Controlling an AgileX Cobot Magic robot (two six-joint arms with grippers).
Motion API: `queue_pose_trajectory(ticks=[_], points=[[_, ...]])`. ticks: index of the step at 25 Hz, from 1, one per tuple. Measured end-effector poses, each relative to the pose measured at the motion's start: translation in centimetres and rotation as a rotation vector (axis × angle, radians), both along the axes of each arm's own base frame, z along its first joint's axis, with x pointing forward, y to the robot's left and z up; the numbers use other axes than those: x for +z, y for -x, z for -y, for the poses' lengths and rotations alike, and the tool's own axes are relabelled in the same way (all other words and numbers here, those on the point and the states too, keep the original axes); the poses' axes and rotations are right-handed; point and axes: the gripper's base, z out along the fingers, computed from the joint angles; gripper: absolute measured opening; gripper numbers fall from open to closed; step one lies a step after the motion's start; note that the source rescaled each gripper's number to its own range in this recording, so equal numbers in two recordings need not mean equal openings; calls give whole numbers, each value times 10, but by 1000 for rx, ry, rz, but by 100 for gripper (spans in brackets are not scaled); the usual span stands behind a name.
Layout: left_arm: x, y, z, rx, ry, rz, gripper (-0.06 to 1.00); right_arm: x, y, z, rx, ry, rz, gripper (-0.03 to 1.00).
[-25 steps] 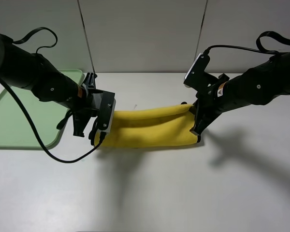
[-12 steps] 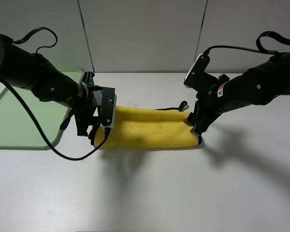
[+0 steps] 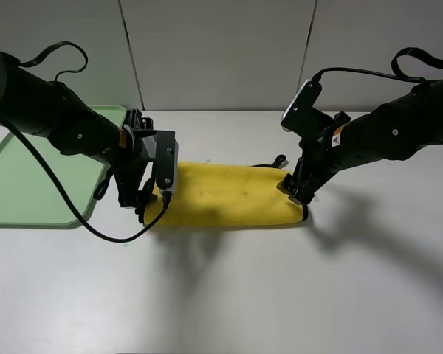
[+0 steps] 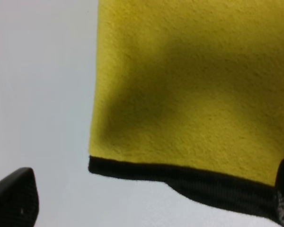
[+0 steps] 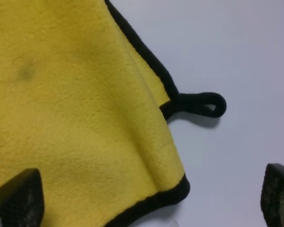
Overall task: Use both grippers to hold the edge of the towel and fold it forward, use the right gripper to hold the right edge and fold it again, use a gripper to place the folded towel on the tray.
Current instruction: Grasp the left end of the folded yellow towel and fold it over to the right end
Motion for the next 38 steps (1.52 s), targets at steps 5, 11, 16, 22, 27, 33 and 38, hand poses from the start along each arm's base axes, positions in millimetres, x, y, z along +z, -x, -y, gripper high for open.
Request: queue_pose_trajectory(ticks=[5,11,16,22,27,33,38], points=[[0,-1,-1,8,4,-2,100,8,3,2,-27,-13,-13,100],[0,-1,-1,11,5,-3,100,43,18,10,-125,-68,-42,100],[0,-1,-1,11,5,-3,100,82,48,25,-272,-123,-118,100],[0,-1,-1,10,6,-2,100,132,108,54,-434,-161,-218,100],[0,-1,-1,10,6,-1,100,149,170,76,-461,-205,-286,100],[0,-1,-1,10,6,-1,100,144,246,103,-422,-409,-145,100],[0,-1,-1,10,6,-1,100,150,292,122,-359,-584,75,100]])
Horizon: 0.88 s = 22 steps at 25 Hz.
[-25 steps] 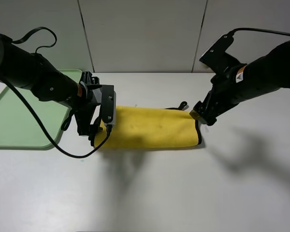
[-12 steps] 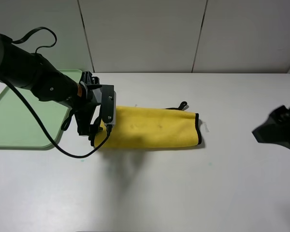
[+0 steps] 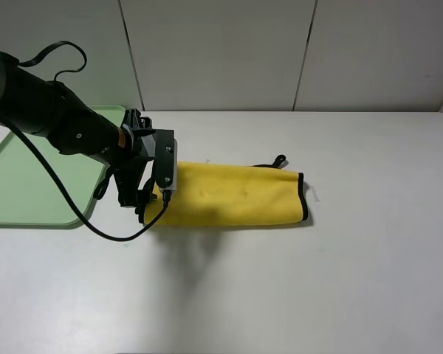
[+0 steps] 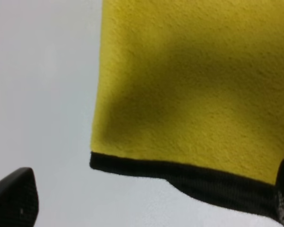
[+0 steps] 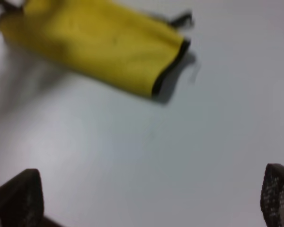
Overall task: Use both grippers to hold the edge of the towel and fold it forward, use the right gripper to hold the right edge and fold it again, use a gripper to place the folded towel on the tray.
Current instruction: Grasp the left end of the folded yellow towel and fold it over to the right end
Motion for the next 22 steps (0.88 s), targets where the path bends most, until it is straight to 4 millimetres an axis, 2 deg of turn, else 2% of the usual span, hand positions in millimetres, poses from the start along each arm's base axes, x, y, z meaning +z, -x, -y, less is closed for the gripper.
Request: queue_pose_trajectory(ticks=[3,10,14,19,22], points=[[0,0,0,0,0,0,100,-1,17,7,6,-31,102,100],[0,0,0,47,34,-20,100,-16,9,3,42,19,116,100],[6,0,0,238,186,-87,100,-16,9,3,42,17,122,100],[33,2,-1,464,418,-132,100,-16,9,3,43,18,123,100],[41,4,-4,627,537,-196,100,-16,9,3,43,18,123,100]])
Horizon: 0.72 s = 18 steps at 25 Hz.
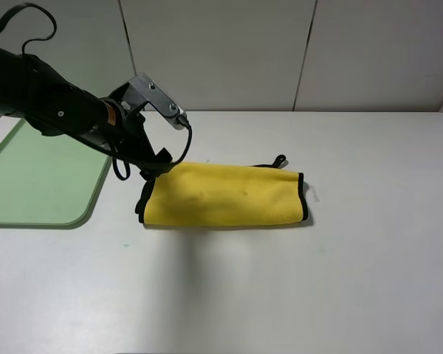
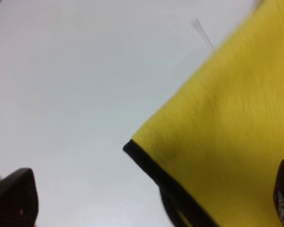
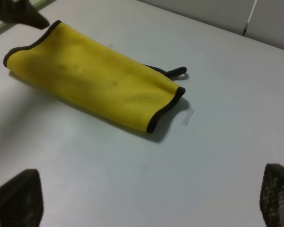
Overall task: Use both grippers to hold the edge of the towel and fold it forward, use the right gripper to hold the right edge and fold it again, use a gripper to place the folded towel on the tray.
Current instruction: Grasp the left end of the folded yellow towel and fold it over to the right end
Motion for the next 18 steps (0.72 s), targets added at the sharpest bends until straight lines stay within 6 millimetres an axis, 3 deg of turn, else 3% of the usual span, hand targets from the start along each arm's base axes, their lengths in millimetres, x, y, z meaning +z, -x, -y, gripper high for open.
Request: queue_pose_trajectory(ticks=[8,13,18], points=[[-8,8,-11,339,106,-229,100,0,0,0,-3,-8,-3,100],[-13,7,-11,386,133,-256,100,0,0,-1,-10,-34,-16,100],[-41,4,-7,385,135,-298,100,0,1,-2,-16,-76,-37,100]])
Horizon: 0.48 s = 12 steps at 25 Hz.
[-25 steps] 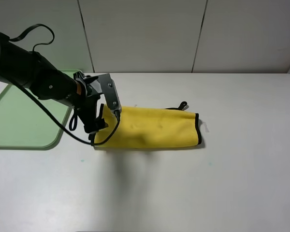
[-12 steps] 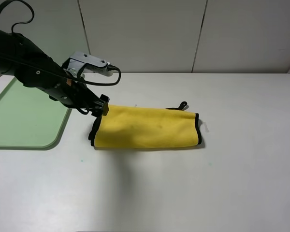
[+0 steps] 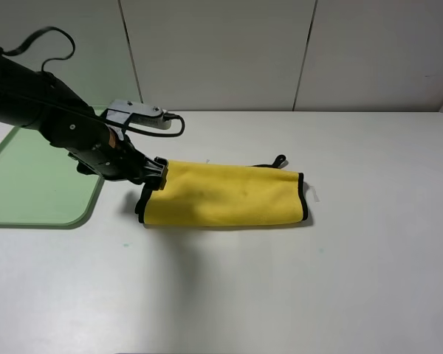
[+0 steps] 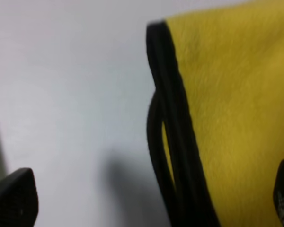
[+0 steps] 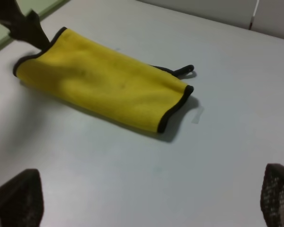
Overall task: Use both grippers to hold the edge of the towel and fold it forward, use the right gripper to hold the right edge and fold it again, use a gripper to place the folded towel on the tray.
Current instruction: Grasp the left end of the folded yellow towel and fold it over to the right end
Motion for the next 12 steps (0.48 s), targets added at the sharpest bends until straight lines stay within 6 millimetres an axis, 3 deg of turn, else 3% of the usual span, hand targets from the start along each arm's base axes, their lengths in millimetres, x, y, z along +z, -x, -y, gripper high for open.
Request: queue_pose_trajectory(ticks=[5,12], points=[[-21,-2,3,-5,14,-21,100,0,0,0,1,-9,-4,100],[-35,-3,5,-10,11,-43,99,0,0,0,0,-11,-5,100]])
